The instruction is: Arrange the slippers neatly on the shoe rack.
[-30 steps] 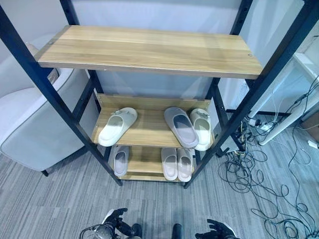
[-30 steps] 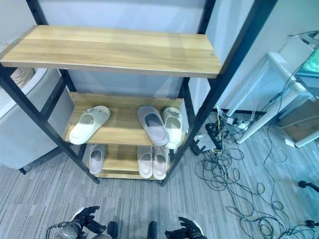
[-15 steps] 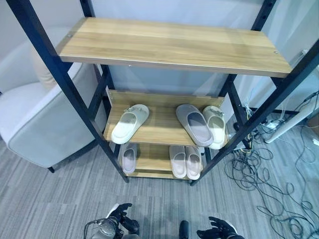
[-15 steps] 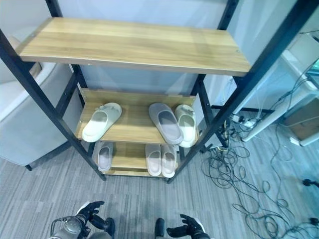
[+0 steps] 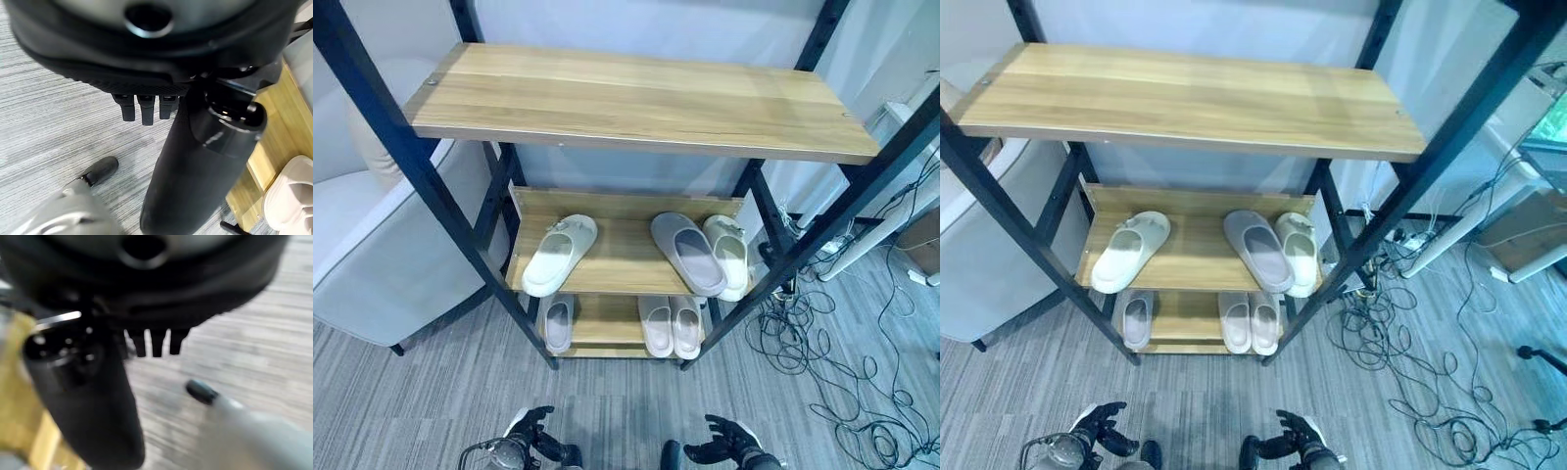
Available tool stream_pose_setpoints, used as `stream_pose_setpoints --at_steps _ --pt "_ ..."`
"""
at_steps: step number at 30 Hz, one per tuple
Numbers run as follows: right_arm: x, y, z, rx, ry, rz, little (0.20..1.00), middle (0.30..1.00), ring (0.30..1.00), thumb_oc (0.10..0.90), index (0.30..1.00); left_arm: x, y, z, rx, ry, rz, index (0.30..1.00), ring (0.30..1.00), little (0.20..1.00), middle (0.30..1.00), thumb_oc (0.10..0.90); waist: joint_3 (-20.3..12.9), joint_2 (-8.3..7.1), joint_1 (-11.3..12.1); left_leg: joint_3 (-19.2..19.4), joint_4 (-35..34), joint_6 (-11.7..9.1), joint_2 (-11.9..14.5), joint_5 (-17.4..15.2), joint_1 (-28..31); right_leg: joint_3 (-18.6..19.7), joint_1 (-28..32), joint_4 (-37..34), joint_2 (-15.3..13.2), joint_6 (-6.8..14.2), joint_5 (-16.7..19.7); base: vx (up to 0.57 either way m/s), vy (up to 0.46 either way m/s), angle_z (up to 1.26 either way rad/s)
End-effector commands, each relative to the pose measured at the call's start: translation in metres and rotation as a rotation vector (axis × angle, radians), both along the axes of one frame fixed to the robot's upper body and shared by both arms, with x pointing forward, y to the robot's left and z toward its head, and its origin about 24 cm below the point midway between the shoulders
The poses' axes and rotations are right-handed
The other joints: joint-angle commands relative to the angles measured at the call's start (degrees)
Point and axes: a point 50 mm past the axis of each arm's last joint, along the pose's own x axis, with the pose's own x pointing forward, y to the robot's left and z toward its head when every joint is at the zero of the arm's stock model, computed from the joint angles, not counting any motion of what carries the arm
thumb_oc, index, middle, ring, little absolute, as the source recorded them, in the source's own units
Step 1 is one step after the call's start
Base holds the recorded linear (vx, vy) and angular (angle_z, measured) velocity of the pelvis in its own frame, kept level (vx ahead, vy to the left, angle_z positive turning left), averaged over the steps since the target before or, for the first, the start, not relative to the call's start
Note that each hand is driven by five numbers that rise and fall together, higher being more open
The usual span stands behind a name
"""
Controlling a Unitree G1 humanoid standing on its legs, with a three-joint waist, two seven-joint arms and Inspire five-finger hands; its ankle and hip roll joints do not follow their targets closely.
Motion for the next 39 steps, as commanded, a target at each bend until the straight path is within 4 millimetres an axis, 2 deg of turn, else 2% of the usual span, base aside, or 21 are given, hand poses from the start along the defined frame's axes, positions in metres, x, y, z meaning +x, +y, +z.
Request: stream_pose_setpoints --at_steps 1,3,4,6,8,13,16,17,18,19,20,23,27,29,32,37,38,39 --pt "0.044 -0.011 0.041 -0.036 -0.266 0.108 0.900 0.900 0.900 0.800 0.900 0.028 -0.015 0.008 -0.014 -0.080 -0.080 0.900 0.900 0.900 0.900 0.800 -1.3 1.57 1.3 -4.1 0.1 -1.6 -2.3 -1.4 -2.5 0.5 2.6 7.1 4.6 2.2 -8.8 0.03 -0.014 0.12" --pt "0.058 -0.006 0.064 -0.010 -0.383 0.170 0.900 0.900 0.900 0.800 0.900 0.028 -0.019 0.009 -0.021 -0.090 -0.104 0.900 0.900 0.900 0.900 0.800 -1.5 1.80 1.1 -3.9 0.1 -1.8 -2.3 -1.6 -1.9 -0.2 3.4 5.8 4.7 2.5 -8.4 0.03 -0.004 0.13" --pt "0.074 0.006 0.099 0.048 -0.548 0.257 0.900 0.900 0.900 0.800 0.900 0.029 -0.024 0.009 -0.028 -0.098 -0.125 0.900 0.900 0.900 0.900 0.800 -1.6 1.89 0.8 -3.7 0.1 -1.9 -2.2 -1.7 -1.5 -0.7 4.3 4.6 4.7 2.6 -8.2 0.00 0.000 0.00" --pt "0.078 0.016 0.117 0.107 -0.617 0.310 0.900 0.900 0.900 0.800 0.900 0.028 -0.028 0.008 -0.035 -0.096 -0.137 0.900 0.900 0.900 0.900 0.800 -1.7 1.95 0.5 -3.4 0.1 -1.9 -2.1 -1.8 -1.1 -1.0 5.0 4.3 4.7 2.6 -8.1 0.00 0.000 0.00" --pt "0.079 0.028 0.132 0.186 -0.668 0.362 0.900 0.900 0.900 0.800 0.900 0.027 -0.032 0.007 -0.038 -0.091 -0.156 0.900 0.900 0.900 0.900 0.800 -2.0 2.08 0.4 -3.3 0.1 -2.0 -2.1 -1.9 -0.7 -1.1 5.5 4.3 4.7 2.6 -8.2 0.04 0.004 -0.01" --pt "0.079 0.053 0.148 0.355 -0.714 0.408 0.900 0.900 0.900 0.800 0.900 0.026 -0.039 0.006 -0.043 -0.091 -0.176 0.900 0.900 0.900 0.900 0.800 -2.4 2.35 0.5 -3.1 0.1 -2.2 -2.0 -2.0 -0.2 -1.4 6.1 4.0 4.7 2.5 -8.3 0.01 0.001 0.00" --pt "0.081 0.063 0.167 0.398 -0.788 0.455 0.900 0.900 0.900 0.800 0.900 0.023 -0.042 0.004 -0.045 -0.086 -0.186 0.900 0.900 0.900 0.900 0.800 -2.8 2.53 0.8 -3.1 0.1 -2.3 -1.9 -2.0 0.0 -1.8 6.5 3.8 4.6 2.5 -8.3 0.01 0.002 0.01" --pt "0.081 0.063 0.167 0.398 -0.788 0.455 0.900 0.900 0.900 0.800 0.900 0.023 -0.042 0.004 -0.045 -0.086 -0.186 0.900 0.900 0.900 0.900 0.800 -2.7 2.55 0.8 -3.1 0.1 -2.3 -1.9 -2.0 0.0 -1.8 6.6 3.8 4.6 2.5 -8.3 0.03 0.015 0.02" --pt "0.084 0.065 0.183 0.389 -0.865 0.475 0.900 0.900 0.900 0.800 0.900 0.020 -0.044 0.002 -0.047 -0.076 -0.184 0.900 0.900 0.900 0.900 0.800 -3.1 2.66 0.9 -3.1 0.1 -2.4 -1.9 -2.1 0.1 -1.9 6.8 3.7 4.5 2.5 -8.3 0.00 0.000 0.00" --pt "0.084 0.065 0.183 0.388 -0.865 0.475 0.900 0.900 0.900 0.800 0.900 0.020 -0.044 0.002 -0.047 -0.076 -0.184 0.900 0.900 0.900 0.900 0.800 -3.0 2.68 0.9 -3.1 0.1 -2.4 -1.9 -2.1 0.2 -1.9 6.9 3.7 4.5 2.5 -8.3 0.04 0.028 0.02" --pt "0.088 0.065 0.202 0.347 -0.974 0.489 0.900 0.900 0.900 0.800 0.900 0.016 -0.045 0.001 -0.049 -0.069 -0.174 0.900 0.900 0.900 0.900 0.800 -3.2 2.80 1.0 -3.0 0.1 -2.4 -1.9 -2.1 0.3 -2.1 7.0 3.6 4.4 2.6 -8.2 0.03 0.026 0.02" --pt "0.096 0.063 0.235 0.218 -1.165 0.508 0.900 0.900 0.900 0.800 0.900 0.012 -0.049 -0.002 -0.054 -0.062 -0.170 0.900 0.900 0.900 0.900 0.800 -3.5 2.88 1.1 -3.1 0.1 -2.4 -1.7 -2.2 0.3 -2.3 7.2 3.4 4.2 2.9 -8.0 0.02 0.025 0.05" --pt "0.109 0.054 0.264 0.025 -1.330 0.495 0.900 0.900 0.900 0.800 0.900 0.003 -0.054 -0.005 -0.066 -0.044 -0.192 0.900 0.900 0.900 0.900 0.800 -3.6 2.83 1.9 -3.4 0.1 -2.3 -1.7 -2.2 0.2 -2.7 7.2 2.9 3.9 3.1 -7.7 0.02 0.022 0.09" --pt "0.112 0.051 0.270 -0.030 -1.365 0.488 0.900 0.900 0.900 0.800 0.900 0.002 -0.056 -0.005 -0.070 -0.040 -0.195 0.900 0.900 0.900 0.900 0.800 -3.6 2.79 2.2 -3.4 0.1 -2.2 -1.7 -2.3 0.1 -2.7 7.3 2.9 3.9 3.2 -7.7 0.02 0.019 0.05" --pt "0.127 0.039 0.291 -0.281 -1.473 0.464 0.900 0.900 0.900 0.800 0.900 -0.002 -0.056 -0.006 -0.068 -0.032 -0.203 0.900 0.900 0.900 0.900 0.800 -3.4 2.49 3.3 -3.7 0.1 -2.2 -1.6 -2.4 -0.1 -3.1 7.3 2.5 3.7 3.4 -7.5 0.01 0.008 0.01" --pt "0.145 0.011 0.311 -0.604 -1.505 0.441 0.900 0.900 0.900 0.800 0.900 -0.006 -0.051 -0.007 -0.066 -0.022 -0.203 0.900 0.900 0.900 0.900 0.800 -3.0 1.91 4.4 -4.1 0.1 -2.1 -1.5 -2.3 -0.7 -3.6 6.9 2.4 3.6 3.6 -7.4 0.01 0.015 0.03" --pt "0.153 -0.002 0.319 -0.730 -1.489 0.446 0.900 0.900 0.900 0.800 0.900 -0.009 -0.049 -0.007 -0.066 -0.015 -0.199 0.900 0.900 0.900 0.900 0.800 -2.8 1.62 4.7 -4.3 0.1 -2.2 -1.5 -2.2 -1.1 -3.8 6.6 2.4 3.5 3.6 -7.3 0.01 0.028 0.06" --pt "0.154 -0.001 0.319 -0.731 -1.490 0.447 0.900 0.900 0.900 0.800 0.900 -0.009 -0.049 -0.007 -0.066 -0.016 -0.198 0.900 0.900 0.900 0.900 0.800 -2.8 1.67 4.7 -4.4 0.1 -2.2 -1.5 -2.2 -1.1 -3.8 6.6 2.4 3.5 3.6 -7.3 -0.01 0.023 0.13"
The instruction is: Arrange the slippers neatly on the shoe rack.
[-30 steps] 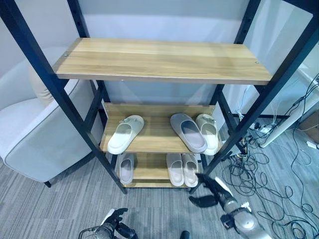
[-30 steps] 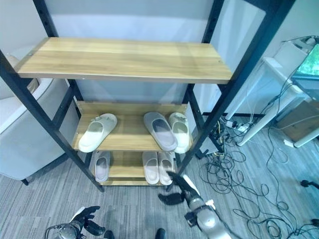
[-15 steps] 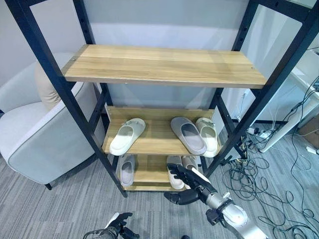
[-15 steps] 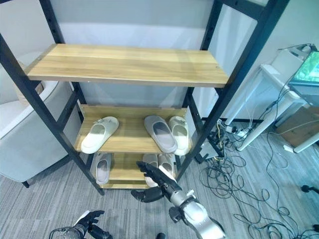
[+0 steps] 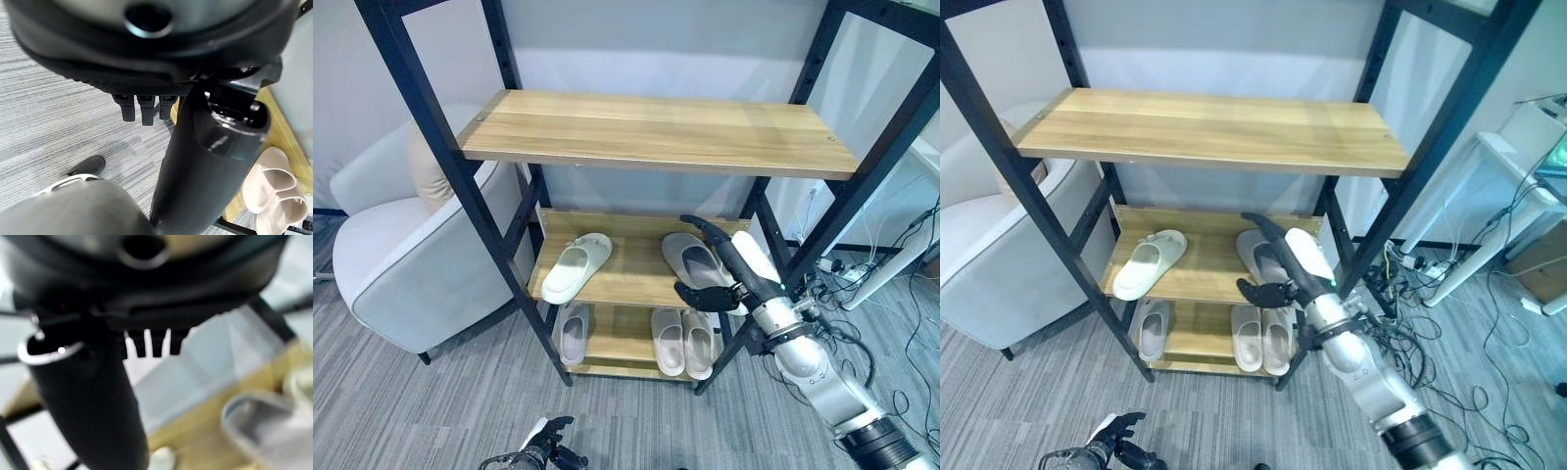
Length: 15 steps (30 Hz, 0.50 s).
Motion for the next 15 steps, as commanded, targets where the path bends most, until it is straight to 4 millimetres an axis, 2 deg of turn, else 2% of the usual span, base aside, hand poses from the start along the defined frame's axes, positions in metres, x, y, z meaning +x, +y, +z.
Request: stream_pose_setpoints --at_steps 1,8,15 --pt "0.025 -0.024 0.077 -0.116 -0.360 -0.116 0.900 0.900 0.900 0.800 0.900 0.003 -0.018 -0.002 -0.030 -0.004 -0.091 0.900 0.900 0.900 0.900 0.800 0.6 -1.28 2.8 -1.6 0.2 -0.9 -2.6 -2.8 -1.8 -0.5 3.6 2.5 2.8 3.5 -6.5 -0.02 0.009 0.21" --pt "0.042 -0.045 0.086 -0.239 -0.355 -0.215 0.900 0.900 0.900 0.800 0.900 0.000 -0.016 -0.003 -0.037 0.004 -0.080 0.900 0.900 0.900 0.900 0.800 2.0 -2.08 3.6 -2.6 0.2 -1.1 -2.7 -1.9 -4.4 -1.1 1.2 2.8 2.6 3.8 -6.0 -0.03 0.016 0.11" --pt "0.066 -0.061 0.094 -0.293 -0.328 -0.329 0.900 0.900 0.900 0.800 0.900 0.012 -0.018 0.001 -0.049 -0.038 -0.074 0.900 0.900 0.900 0.900 0.800 3.9 -3.08 5.1 -4.2 0.2 -1.5 -3.0 -0.1 -9.6 -1.3 -3.4 2.9 2.4 3.9 -5.0 -0.04 0.022 0.05"
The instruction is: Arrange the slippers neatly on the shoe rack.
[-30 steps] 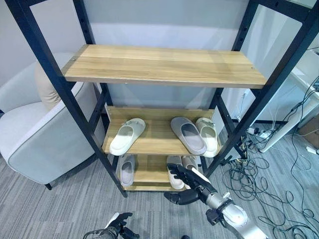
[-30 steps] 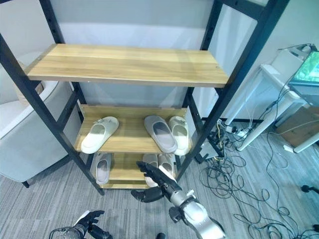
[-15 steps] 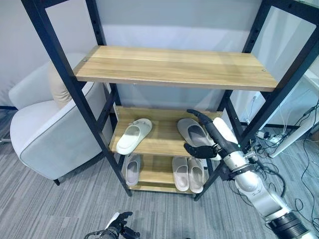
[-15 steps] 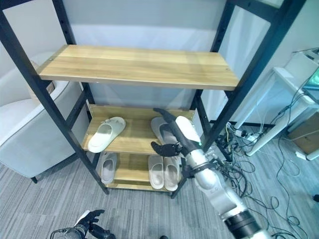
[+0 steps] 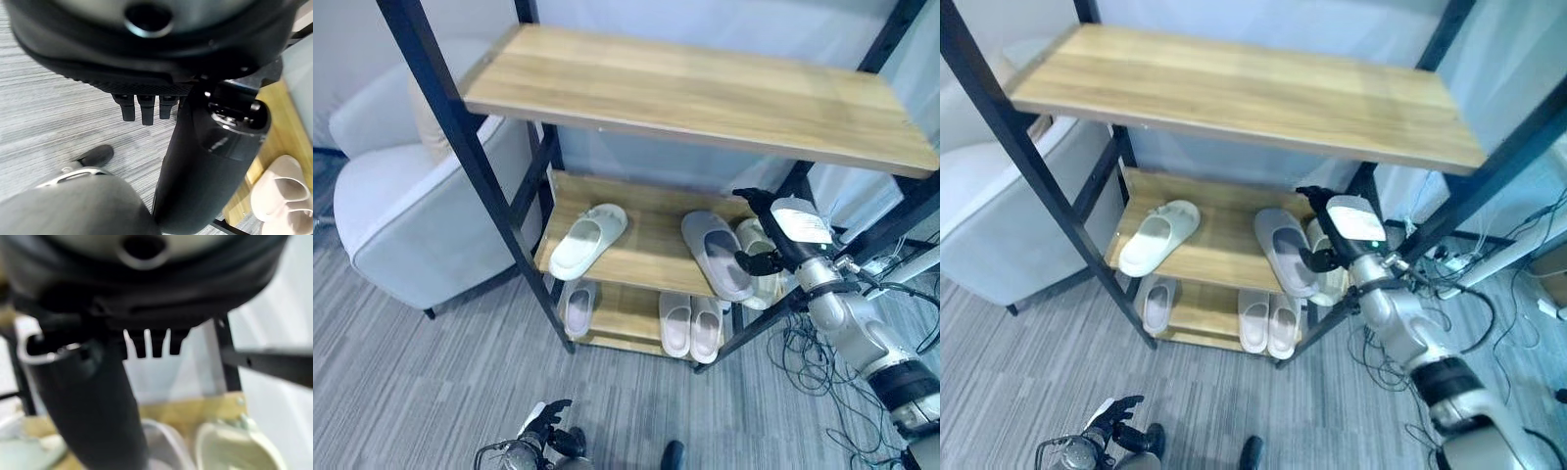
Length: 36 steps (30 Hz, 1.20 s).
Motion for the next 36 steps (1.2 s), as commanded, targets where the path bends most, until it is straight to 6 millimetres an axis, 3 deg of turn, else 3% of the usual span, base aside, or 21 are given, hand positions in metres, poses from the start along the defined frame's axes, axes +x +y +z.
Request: stream_pose_setpoints --at_steps 1,9,10,11,18,23,31,32,34,36 --pt "0.016 -0.001 0.075 -0.033 -0.290 -0.008 0.900 0.900 0.900 0.800 0.900 -0.011 -0.024 -0.009 -0.029 0.050 -0.093 0.900 0.900 0.900 0.900 0.800 -0.5 -0.49 2.9 -1.5 0.1 -1.4 -3.1 -1.5 -3.4 1.2 1.7 2.9 2.3 4.4 -5.5 0.00 0.000 0.00" --pt "0.036 -0.014 0.097 -0.061 -0.342 -0.139 0.900 0.900 0.900 0.800 0.900 0.005 -0.026 -0.002 -0.033 -0.014 -0.071 0.900 0.900 0.900 0.900 0.800 0.6 -1.08 4.5 -3.6 0.1 -1.9 -3.6 -0.1 -8.0 0.4 -1.9 2.5 1.8 4.4 -4.6 -0.01 0.025 0.16" --pt "0.039 -0.014 0.100 -0.057 -0.353 -0.152 0.578 0.578 0.578 0.585 0.578 0.007 -0.026 -0.001 -0.032 -0.022 -0.071 0.900 0.900 0.900 0.900 0.800 0.8 -1.14 4.7 -3.8 0.1 -1.9 -3.6 0.0 -8.4 0.3 -2.2 2.5 1.8 4.4 -4.4 0.00 0.021 0.11" --pt "0.041 -0.015 0.102 -0.058 -0.355 -0.169 0.300 0.300 0.300 0.400 0.300 0.009 -0.027 -0.001 -0.031 -0.029 -0.071 0.900 0.900 0.900 0.900 0.800 0.9 -1.25 5.0 -4.0 0.1 -2.0 -3.7 0.1 -8.7 0.2 -2.4 2.4 1.8 4.4 -4.4 0.00 0.021 0.04" --pt "0.046 -0.015 0.111 -0.039 -0.385 -0.199 0.300 0.300 0.300 0.400 0.300 0.016 -0.030 0.002 -0.035 -0.052 -0.062 0.900 0.900 0.900 0.900 0.800 1.3 -1.36 5.6 -4.8 0.1 -2.1 -4.1 0.2 -9.6 -0.4 -2.9 2.3 1.6 4.4 -4.3 0.00 0.002 0.01" --pt "0.036 -0.002 0.114 -0.034 -0.462 -0.130 0.300 0.300 0.300 0.400 0.300 0.018 -0.032 0.003 -0.036 -0.058 -0.058 0.900 0.900 0.900 0.900 0.800 1.2 -1.16 5.5 -4.9 0.1 -2.0 -4.2 -0.2 -9.0 -0.5 -2.4 2.3 1.5 4.4 -4.5 0.00 -0.003 0.06" --pt "0.004 0.020 0.100 0.028 -0.536 0.013 0.300 0.300 0.300 0.400 0.300 0.015 -0.033 0.001 -0.044 -0.035 -0.065 0.900 0.900 0.900 0.900 0.800 0.5 -0.39 4.0 -4.1 0.1 -2.0 -4.0 -1.1 -6.8 -0.2 -1.1 2.1 1.3 4.3 -4.6 0.01 -0.010 0.05" --pt "-0.011 0.026 0.096 0.052 -0.558 0.063 0.300 0.300 0.300 0.400 0.300 0.012 -0.031 0.000 -0.037 -0.027 -0.061 0.900 0.900 0.900 0.900 0.800 0.2 -0.11 3.4 -3.7 0.1 -2.0 -3.9 -1.4 -5.9 -0.1 -0.6 2.1 1.4 4.4 -4.7 0.02 -0.018 -0.04" --pt "-0.018 0.028 0.094 0.072 -0.569 0.078 0.300 0.300 0.300 0.400 0.300 0.011 -0.029 0.000 -0.032 -0.022 -0.061 0.900 0.900 0.900 0.900 0.800 0.0 -0.03 3.2 -3.5 0.1 -2.0 -3.9 -1.6 -5.6 0.0 -0.4 2.1 1.3 4.4 -4.7 0.01 -0.014 -0.02" --pt "-0.039 0.039 0.087 0.134 -0.584 0.153 0.300 0.300 0.300 0.400 0.300 0.008 -0.024 -0.002 -0.022 -0.007 -0.042 0.900 0.900 0.900 0.900 0.800 -0.4 0.36 2.1 -2.8 0.1 -1.9 -3.8 -1.9 -4.5 0.2 0.3 2.0 1.4 4.4 -4.7 0.02 -0.036 -0.07"
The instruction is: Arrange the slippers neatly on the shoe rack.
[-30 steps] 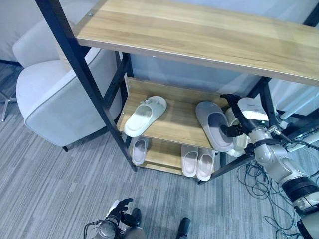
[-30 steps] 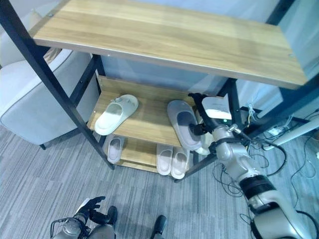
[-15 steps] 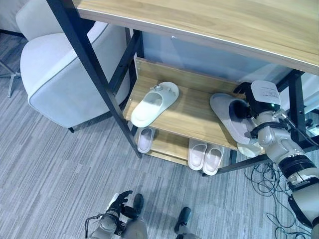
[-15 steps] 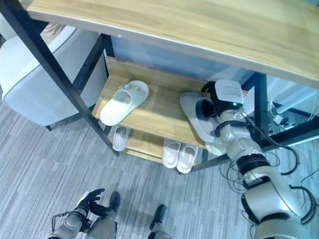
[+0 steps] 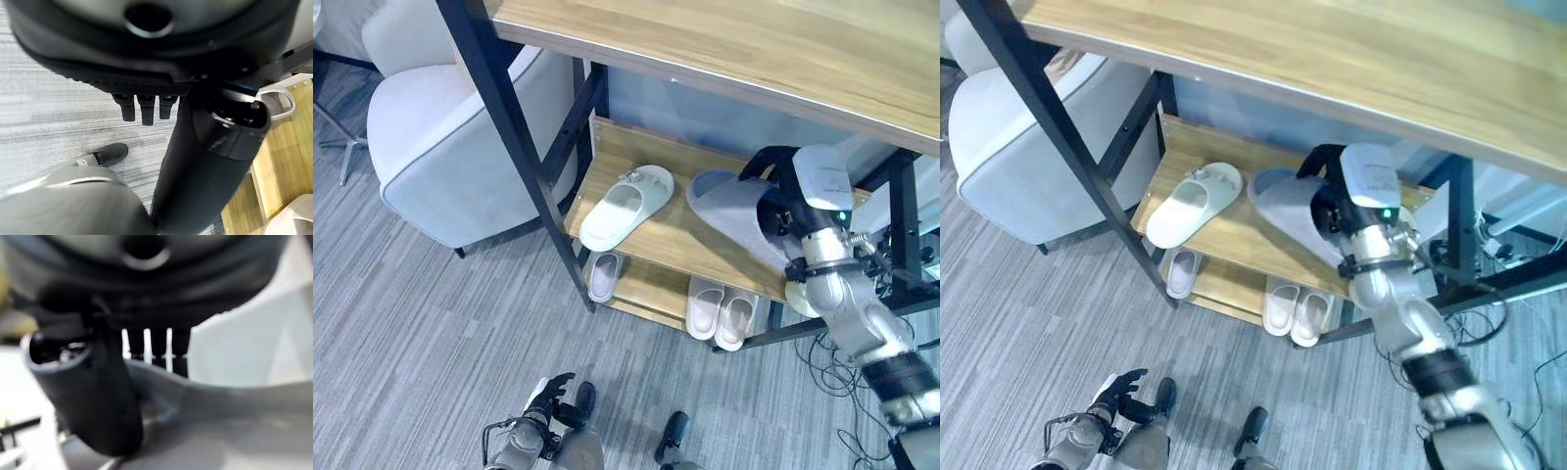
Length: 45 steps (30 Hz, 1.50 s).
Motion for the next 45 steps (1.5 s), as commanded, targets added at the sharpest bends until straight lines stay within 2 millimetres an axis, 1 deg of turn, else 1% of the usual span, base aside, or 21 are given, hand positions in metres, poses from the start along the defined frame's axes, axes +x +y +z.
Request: stream_pose_setpoints --at_steps 1,8,9,13,14,18,22,24,26,27,30,32,35,36,37,38,39,40,42,43,45 --pt "-0.023 0.009 0.038 0.048 -0.222 0.104 0.300 0.300 0.300 0.400 0.300 -0.022 -0.017 -0.015 -0.010 0.093 -0.067 0.900 0.900 0.900 0.900 0.800 -5.3 0.64 -1.2 1.2 0.1 -1.4 -3.6 -2.8 -1.0 1.9 1.5 2.0 1.6 3.9 -4.2 0.01 -0.027 -0.14" --pt "-0.068 0.026 0.005 0.235 -0.074 0.307 0.300 0.300 0.300 0.400 0.300 -0.027 -0.011 -0.016 0.004 0.104 -0.048 0.900 0.900 0.900 0.900 0.800 -5.2 1.04 -3.5 2.4 0.1 -1.3 -3.2 -2.9 0.3 2.5 2.2 2.5 1.8 3.9 -4.4 -0.02 -0.037 -0.14" --pt "-0.069 0.026 0.005 0.236 -0.071 0.308 0.300 0.300 0.300 0.400 0.300 -0.028 -0.011 -0.016 0.004 0.106 -0.048 0.900 0.900 0.900 0.900 0.800 -5.2 1.02 -3.5 2.4 0.1 -1.3 -3.2 -2.9 0.3 2.5 2.2 2.5 1.8 3.9 -4.4 -0.05 -0.039 -0.08" --pt "-0.085 0.038 -0.023 0.332 0.145 0.445 0.300 0.300 0.300 0.400 0.300 -0.028 -0.009 -0.015 0.005 0.097 -0.047 0.900 0.900 0.900 0.900 0.800 -4.1 1.59 -4.7 2.7 0.1 -1.3 -3.0 -2.4 0.3 2.7 1.5 4.2 1.9 3.5 -4.8 -0.06 -0.037 -0.07" --pt "-0.085 0.038 -0.023 0.332 0.146 0.446 0.300 0.300 0.300 0.400 0.300 -0.029 -0.008 -0.015 0.005 0.098 -0.047 0.900 0.900 0.900 0.900 0.800 -4.1 1.59 -4.7 2.7 0.1 -1.4 -3.0 -2.4 0.3 2.7 1.5 4.3 1.9 3.5 -4.9 -0.06 -0.037 -0.08" --pt "-0.087 0.052 -0.063 0.294 0.408 0.509 0.300 0.300 0.300 0.400 0.300 -0.027 -0.009 -0.015 0.009 0.092 -0.063 0.900 0.900 0.900 0.900 0.800 -3.3 2.18 -4.9 2.6 0.1 -1.5 -2.6 -2.1 0.6 2.6 0.9 6.4 2.1 2.9 -5.7 -0.04 -0.021 -0.11" --pt "-0.076 0.057 -0.095 0.245 0.549 0.480 0.300 0.300 0.300 0.400 0.300 -0.019 -0.013 -0.012 0.017 0.068 -0.096 0.900 0.900 0.900 0.900 0.800 -2.7 2.54 -4.3 2.4 0.1 -1.5 -2.5 -1.7 0.5 2.4 0.5 7.2 2.0 2.8 -5.9 -0.03 -0.010 -0.01" --pt "-0.066 0.059 -0.104 0.225 0.570 0.457 0.300 0.300 0.300 0.400 0.300 -0.011 -0.015 -0.008 0.023 0.041 -0.106 0.900 0.900 0.900 0.900 0.800 -1.2 2.97 -4.2 2.1 0.1 -1.3 -2.3 -1.2 -0.2 2.5 -1.1 8.7 2.1 2.5 -6.3 -0.12 -0.004 0.03" --pt "-0.047 0.060 -0.099 0.194 0.531 0.425 0.300 0.300 0.300 0.400 0.300 0.010 -0.017 0.002 0.025 -0.035 -0.103 0.900 0.900 0.900 0.900 0.800 3.1 4.09 -3.4 2.1 1.2 -0.4 -1.8 0.2 -3.3 2.3 -6.7 14.1 2.1 1.5 -7.1 -0.28 -0.004 0.08" --pt "-0.046 0.060 -0.099 0.193 0.528 0.426 0.300 0.300 0.300 0.400 0.300 0.011 -0.017 0.002 0.025 -0.037 -0.102 0.900 0.900 0.900 0.900 0.800 3.0 3.99 -3.5 2.1 1.5 -0.4 -1.8 0.1 -3.7 2.4 -7.1 14.6 2.0 1.5 -7.2 -0.28 -0.011 0.02" --pt "-0.028 0.064 -0.083 0.172 0.449 0.412 0.300 0.300 0.300 0.400 0.300 0.029 -0.019 0.014 0.008 -0.116 -0.080 0.900 0.900 0.900 0.900 0.800 6.6 4.09 -3.1 1.2 12.9 1.1 -2.3 -2.0 -15.4 1.7 -16.1 23.2 1.2 -0.2 -8.4 -0.25 -0.043 0.04" --pt "-0.024 0.060 -0.075 0.175 0.403 0.389 0.300 0.300 0.300 0.400 0.300 0.033 -0.020 0.019 -0.004 -0.147 -0.081 0.900 0.900 0.900 0.900 0.800 5.6 3.64 -3.3 0.1 20.2 2.4 -2.3 -4.3 -23.4 1.6 -22.2 29.0 0.2 -0.9 -10.4 -0.12 -0.025 0.26" --pt "-0.020 0.052 -0.055 0.176 0.289 0.355 0.300 0.300 0.300 0.400 0.300 0.043 -0.023 0.031 -0.028 -0.225 -0.084 0.900 0.900 0.900 0.900 0.800 6.0 3.81 -3.8 -0.7 29.2 3.3 -1.4 -6.8 -32.1 1.7 -29.3 36.4 -1.1 -2.1 -12.2 -0.08 -0.012 0.35" --pt "-0.019 0.049 -0.047 0.174 0.245 0.344 0.300 0.300 0.300 0.400 0.300 0.046 -0.022 0.035 -0.037 -0.250 -0.077 0.900 0.900 0.900 0.900 0.800 5.5 3.81 -4.1 -1.3 34.0 3.0 -1.1 -10.1 -35.8 2.4 -32.6 40.7 -1.2 -1.9 -14.8 0.00 -0.016 0.20" --pt "-0.018 0.047 -0.040 0.176 0.207 0.335 0.300 0.300 0.300 0.400 0.300 0.051 -0.023 0.042 -0.046 -0.287 -0.074 0.900 0.900 0.900 0.900 0.800 5.9 4.11 -4.0 -1.7 36.7 3.1 -1.0 -10.7 -37.8 2.4 -34.3 43.0 -1.7 -2.4 -15.4 0.01 -0.025 0.17" --pt "-0.018 0.044 -0.029 0.176 0.145 0.322 0.300 0.300 0.300 0.400 0.300 0.056 -0.024 0.049 -0.061 -0.330 -0.070 0.900 0.900 0.900 0.900 0.800 5.8 4.31 -4.0 -2.2 40.3 3.3 -0.7 -12.1 -41.3 2.4 -37.2 45.6 -1.9 -2.9 -17.0 -0.10 -0.023 0.16" --pt "-0.017 0.042 -0.008 0.168 0.036 0.317 0.300 0.300 0.300 0.400 0.300 0.066 -0.027 0.063 -0.092 -0.404 -0.071 0.900 0.900 0.900 0.900 0.800 6.5 4.85 -4.0 -3.1 47.6 3.6 -0.4 -13.9 -47.7 2.7 -43.2 52.3 -2.7 -4.0 -19.2 -0.06 -0.022 0.15" --pt "-0.017 0.042 -0.008 0.169 0.035 0.316 0.300 0.300 0.300 0.400 0.300 0.066 -0.027 0.063 -0.092 -0.404 -0.071 0.900 0.900 0.900 0.900 0.800 6.0 4.79 -4.0 -3.2 48.4 3.6 -0.4 -14.3 -48.7 2.7 -44.1 53.0 -2.8 -4.1 -19.6 -0.06 -0.013 0.18" --pt "-0.014 0.040 0.012 0.155 -0.056 0.303 0.300 0.300 0.300 0.400 0.300 0.075 -0.029 0.075 -0.111 -0.463 -0.069 0.900 0.900 0.900 0.900 0.800 6.3 4.98 -3.9 -3.9 55.3 4.0 -0.6 -16.2 -54.5 3.9 -49.0 58.7 -3.8 -5.5 -21.3 -0.02 -0.024 0.13" --pt "-0.012 0.037 0.031 0.153 -0.145 0.284 0.300 0.300 0.300 0.400 0.300 0.085 -0.033 0.089 -0.127 -0.528 -0.074 0.900 0.900 0.900 0.900 0.800 6.3 5.00 -3.5 -4.5 61.4 4.6 -0.4 -18.3 -60.5 4.5 -54.5 64.4 -4.6 -6.8 -23.9 0.00 0.000 0.00" --pt "-0.011 0.037 0.040 0.147 -0.180 0.284 0.300 0.300 0.300 0.400 0.300 0.091 -0.036 0.097 -0.140 -0.562 -0.081 0.900 0.900 0.900 0.900 0.800 5.8 5.01 -3.5 -5.1 64.9 5.0 -0.1 -19.8 -63.8 5.2 -57.7 67.7 -4.8 -7.4 -25.5 0.03 -0.012 0.07"
